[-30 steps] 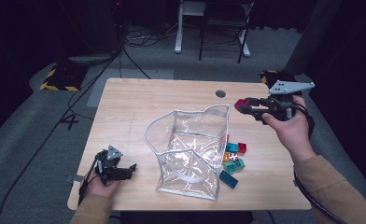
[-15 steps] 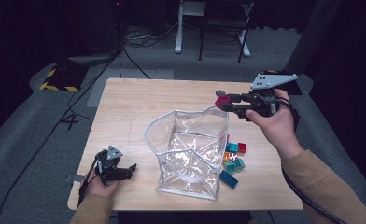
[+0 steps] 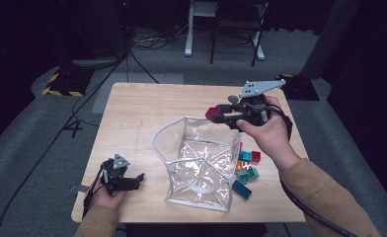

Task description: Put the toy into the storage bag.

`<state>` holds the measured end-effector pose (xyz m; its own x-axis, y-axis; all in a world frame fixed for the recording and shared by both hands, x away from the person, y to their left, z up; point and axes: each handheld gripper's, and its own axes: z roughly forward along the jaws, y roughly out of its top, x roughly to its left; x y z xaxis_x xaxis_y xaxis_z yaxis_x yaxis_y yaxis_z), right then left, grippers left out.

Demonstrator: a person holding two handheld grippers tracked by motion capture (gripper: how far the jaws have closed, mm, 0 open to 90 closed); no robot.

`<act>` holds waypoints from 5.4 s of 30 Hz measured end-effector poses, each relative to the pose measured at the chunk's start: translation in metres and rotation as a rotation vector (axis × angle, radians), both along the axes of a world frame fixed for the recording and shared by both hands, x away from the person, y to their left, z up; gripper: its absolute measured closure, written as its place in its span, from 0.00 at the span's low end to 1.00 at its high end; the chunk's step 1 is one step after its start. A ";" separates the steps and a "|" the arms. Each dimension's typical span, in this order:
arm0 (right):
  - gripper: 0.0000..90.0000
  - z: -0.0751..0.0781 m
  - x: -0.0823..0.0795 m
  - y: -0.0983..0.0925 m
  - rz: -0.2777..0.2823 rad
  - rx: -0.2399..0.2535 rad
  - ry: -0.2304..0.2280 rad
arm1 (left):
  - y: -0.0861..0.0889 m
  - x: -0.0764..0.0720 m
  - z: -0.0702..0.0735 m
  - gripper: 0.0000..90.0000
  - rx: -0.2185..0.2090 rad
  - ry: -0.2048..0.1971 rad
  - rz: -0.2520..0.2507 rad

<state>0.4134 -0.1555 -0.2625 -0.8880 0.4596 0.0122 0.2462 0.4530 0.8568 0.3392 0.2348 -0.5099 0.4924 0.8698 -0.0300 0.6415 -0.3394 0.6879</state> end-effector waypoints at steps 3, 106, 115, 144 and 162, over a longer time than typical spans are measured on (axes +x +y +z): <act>0.66 -0.005 0.000 0.009 0.012 -0.003 0.012 | 0.000 0.000 0.000 0.13 0.000 0.000 0.000; 0.41 -0.154 0.026 -0.153 -0.406 -0.077 0.163 | 0.000 0.000 0.000 0.14 0.001 0.000 0.003; 0.41 -0.189 0.028 -0.152 -0.431 -0.115 0.194 | 0.000 0.000 0.000 0.14 0.000 0.001 0.003; 0.61 -0.221 0.026 -0.168 -0.468 -0.205 0.216 | 0.000 0.000 0.000 0.14 0.001 0.001 0.003; 0.65 -0.181 0.018 -0.162 -0.435 -0.154 0.165 | 0.000 0.000 0.000 0.14 0.001 0.001 0.003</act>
